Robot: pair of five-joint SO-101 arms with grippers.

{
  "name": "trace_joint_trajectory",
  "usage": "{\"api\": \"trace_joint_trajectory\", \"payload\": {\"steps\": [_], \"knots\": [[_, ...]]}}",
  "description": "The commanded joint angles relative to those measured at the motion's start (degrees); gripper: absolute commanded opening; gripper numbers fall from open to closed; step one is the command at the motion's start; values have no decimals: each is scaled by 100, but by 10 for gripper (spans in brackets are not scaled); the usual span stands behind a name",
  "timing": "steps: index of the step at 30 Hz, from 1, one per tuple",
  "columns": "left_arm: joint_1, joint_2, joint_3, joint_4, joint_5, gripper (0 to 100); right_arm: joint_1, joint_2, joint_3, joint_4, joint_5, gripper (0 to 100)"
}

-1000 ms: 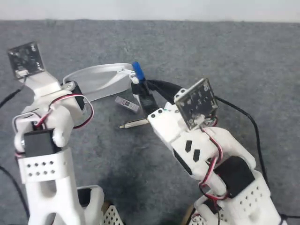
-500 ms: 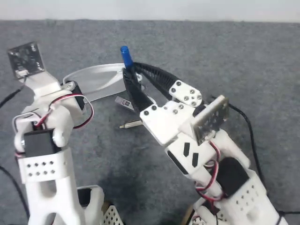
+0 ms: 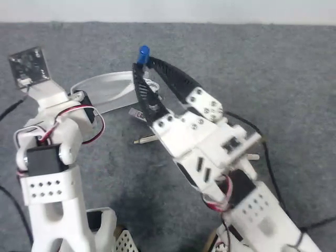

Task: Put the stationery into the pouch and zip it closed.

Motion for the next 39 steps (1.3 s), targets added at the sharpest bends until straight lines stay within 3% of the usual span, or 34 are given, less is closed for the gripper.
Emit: {"api": "trace_joint_trajectory", "payload": {"steps": [1,9,16,27,39], "knots": [[0,9,40,-220,105,9,-31,708,-53,-629,-44,6],[-9,9,40,-220,105,9,-31,1701,-53,-1323,-53,6],[-9,9,40,-220,105,9,4,1815,88,-1288,-835,6],[-9,9,40,-220,105,9,-22,1824,800,-1279,-818,6],[-18,9,40,-220,105,9,-418,1833,1451,-1270,299,16]]}}
